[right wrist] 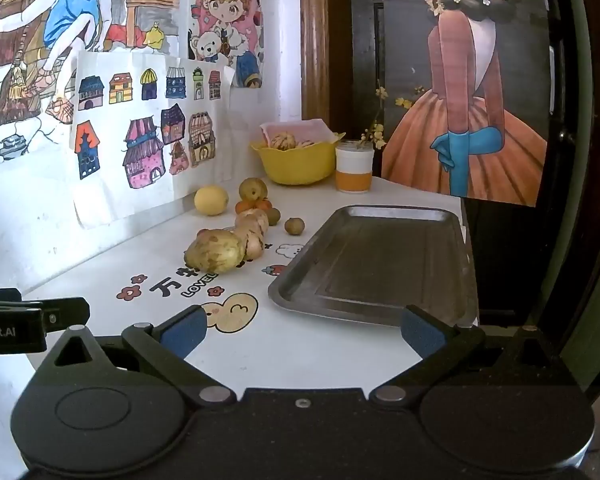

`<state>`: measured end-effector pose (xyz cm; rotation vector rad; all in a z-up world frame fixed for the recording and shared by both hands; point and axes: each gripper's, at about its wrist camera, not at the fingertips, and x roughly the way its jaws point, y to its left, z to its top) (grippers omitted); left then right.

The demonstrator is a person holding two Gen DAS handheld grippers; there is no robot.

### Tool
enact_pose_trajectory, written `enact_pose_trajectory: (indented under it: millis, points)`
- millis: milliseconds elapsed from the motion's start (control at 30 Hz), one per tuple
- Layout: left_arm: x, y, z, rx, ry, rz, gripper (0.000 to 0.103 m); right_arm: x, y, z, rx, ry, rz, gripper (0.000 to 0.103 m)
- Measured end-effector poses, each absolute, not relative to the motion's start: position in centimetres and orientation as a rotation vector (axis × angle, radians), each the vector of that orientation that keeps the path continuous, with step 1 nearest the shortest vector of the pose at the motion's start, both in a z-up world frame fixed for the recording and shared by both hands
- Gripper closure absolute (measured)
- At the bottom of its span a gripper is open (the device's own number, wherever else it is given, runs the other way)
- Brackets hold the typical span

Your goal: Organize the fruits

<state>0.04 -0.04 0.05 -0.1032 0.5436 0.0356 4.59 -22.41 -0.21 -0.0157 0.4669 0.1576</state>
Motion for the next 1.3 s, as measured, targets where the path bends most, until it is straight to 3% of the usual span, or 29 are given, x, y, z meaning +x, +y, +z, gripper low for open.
enact_pose_trajectory:
  millis: [1300]
  points:
    - [0.06,-0.1,-0.22,-0.119,0.564,0.019,0.0,4.54,-22.47,-0.36,-0.017,0.472,0.156,0.001]
